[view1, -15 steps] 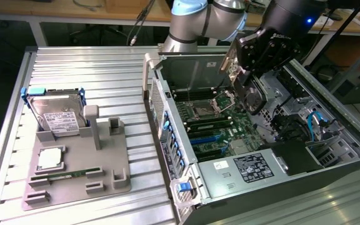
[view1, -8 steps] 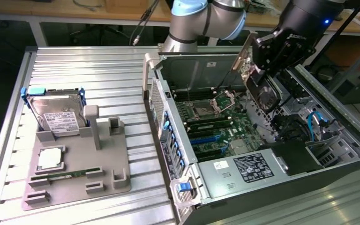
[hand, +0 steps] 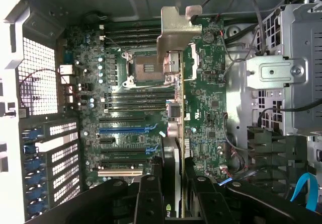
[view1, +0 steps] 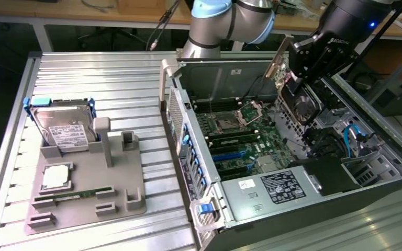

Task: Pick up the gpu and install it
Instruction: 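Insert the gpu into the slot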

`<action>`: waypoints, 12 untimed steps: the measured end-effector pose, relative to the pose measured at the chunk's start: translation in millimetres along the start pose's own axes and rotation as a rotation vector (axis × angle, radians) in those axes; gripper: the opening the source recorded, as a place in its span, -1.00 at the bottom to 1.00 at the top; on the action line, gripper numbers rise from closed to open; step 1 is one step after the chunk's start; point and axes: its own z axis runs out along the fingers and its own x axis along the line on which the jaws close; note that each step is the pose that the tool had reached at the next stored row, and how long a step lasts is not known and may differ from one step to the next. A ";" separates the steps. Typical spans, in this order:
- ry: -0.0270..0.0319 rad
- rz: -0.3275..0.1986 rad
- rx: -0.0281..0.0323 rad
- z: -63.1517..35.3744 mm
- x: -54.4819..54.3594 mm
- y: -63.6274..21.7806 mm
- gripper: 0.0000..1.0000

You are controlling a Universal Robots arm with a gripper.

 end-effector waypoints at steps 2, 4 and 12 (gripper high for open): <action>0.0000 0.000 0.0000 0.0 0.0 0.0 -0.46; 0.0000 0.000 0.0000 0.0 0.0 0.0 -0.46; 0.0002 -0.005 0.0003 0.0 0.0 0.0 -0.46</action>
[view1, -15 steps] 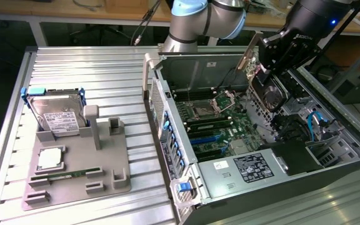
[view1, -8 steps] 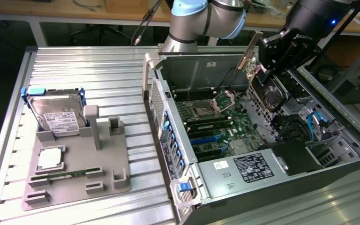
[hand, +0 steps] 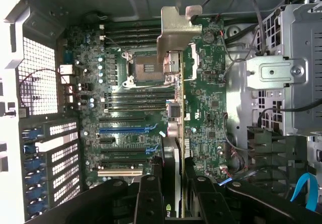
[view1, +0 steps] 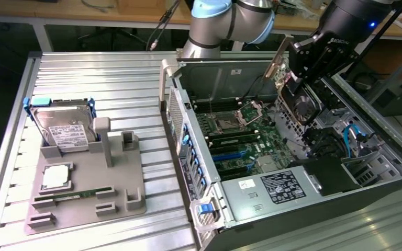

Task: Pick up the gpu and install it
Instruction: 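Insert the gpu into the slot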

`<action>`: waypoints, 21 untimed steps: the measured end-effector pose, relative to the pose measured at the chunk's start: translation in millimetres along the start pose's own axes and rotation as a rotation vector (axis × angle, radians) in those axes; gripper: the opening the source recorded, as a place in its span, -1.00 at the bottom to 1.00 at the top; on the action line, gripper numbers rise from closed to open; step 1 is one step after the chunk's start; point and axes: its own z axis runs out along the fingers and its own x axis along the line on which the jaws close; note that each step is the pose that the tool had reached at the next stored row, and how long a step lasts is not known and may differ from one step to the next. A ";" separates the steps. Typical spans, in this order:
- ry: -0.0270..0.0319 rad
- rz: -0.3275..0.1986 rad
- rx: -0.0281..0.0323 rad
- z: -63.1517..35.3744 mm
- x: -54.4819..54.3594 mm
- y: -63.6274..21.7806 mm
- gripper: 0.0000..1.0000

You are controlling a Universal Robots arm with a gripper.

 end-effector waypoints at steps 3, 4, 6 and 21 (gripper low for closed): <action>0.0003 -0.009 0.0003 0.0 0.0 0.0 -0.46; 0.0005 -0.012 0.0006 0.0 0.0 0.0 -0.46; 0.0008 -0.021 0.0010 0.0 0.0 0.0 -0.46; 0.0044 -0.110 0.0059 0.0 0.0 0.0 -0.46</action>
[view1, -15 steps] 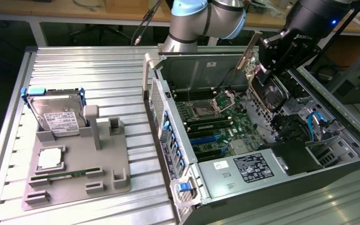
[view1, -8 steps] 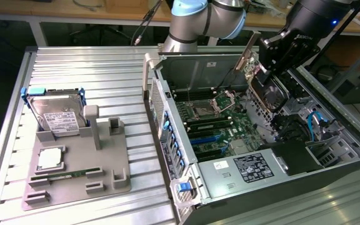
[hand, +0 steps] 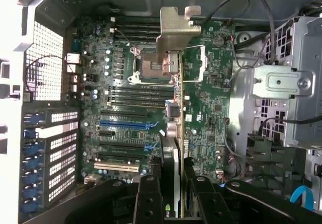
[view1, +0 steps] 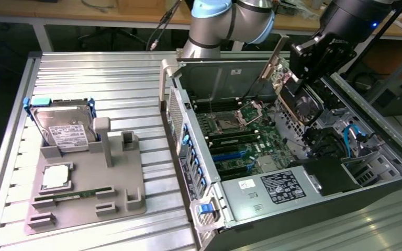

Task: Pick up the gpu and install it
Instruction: 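Insert the gpu into the slot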

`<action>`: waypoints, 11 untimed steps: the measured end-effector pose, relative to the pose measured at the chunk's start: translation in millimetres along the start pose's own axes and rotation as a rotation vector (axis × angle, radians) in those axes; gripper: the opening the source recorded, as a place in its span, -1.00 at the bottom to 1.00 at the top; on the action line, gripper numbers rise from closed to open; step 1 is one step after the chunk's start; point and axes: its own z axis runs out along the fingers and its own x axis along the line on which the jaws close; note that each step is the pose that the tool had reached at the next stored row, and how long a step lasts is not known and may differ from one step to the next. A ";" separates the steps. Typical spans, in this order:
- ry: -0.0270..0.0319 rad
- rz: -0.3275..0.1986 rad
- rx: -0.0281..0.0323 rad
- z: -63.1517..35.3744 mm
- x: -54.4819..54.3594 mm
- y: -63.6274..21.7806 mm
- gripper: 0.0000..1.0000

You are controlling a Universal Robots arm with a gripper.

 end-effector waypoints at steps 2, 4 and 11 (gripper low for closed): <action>0.0004 -0.009 0.0005 0.0 0.0 0.0 -0.46; 0.0007 -0.018 0.0009 0.0 0.0 0.0 -0.46; 0.0014 -0.035 0.0019 0.0 0.0 0.0 -0.46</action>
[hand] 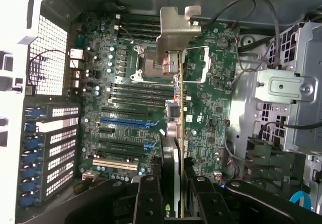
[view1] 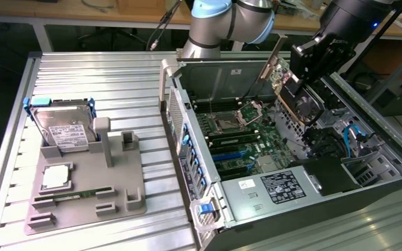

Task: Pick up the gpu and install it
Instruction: 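Insert the gpu into the slot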

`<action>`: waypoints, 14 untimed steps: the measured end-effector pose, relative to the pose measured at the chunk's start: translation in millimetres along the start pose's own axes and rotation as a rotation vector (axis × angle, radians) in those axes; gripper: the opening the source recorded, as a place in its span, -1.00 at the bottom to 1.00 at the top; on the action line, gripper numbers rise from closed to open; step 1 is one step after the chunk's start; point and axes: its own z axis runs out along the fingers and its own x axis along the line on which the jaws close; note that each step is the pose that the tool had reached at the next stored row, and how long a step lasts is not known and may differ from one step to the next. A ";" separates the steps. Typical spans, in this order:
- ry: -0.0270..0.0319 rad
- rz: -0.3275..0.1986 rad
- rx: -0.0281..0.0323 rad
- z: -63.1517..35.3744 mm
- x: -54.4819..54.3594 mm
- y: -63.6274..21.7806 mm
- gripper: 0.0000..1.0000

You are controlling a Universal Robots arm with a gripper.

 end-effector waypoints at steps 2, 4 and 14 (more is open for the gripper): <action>0.0002 -0.005 0.0003 0.0 0.0 0.0 -0.46; 0.0004 -0.009 0.0005 0.0 0.0 0.0 -0.46; 0.0012 -0.030 0.0016 0.0 0.0 0.0 -0.46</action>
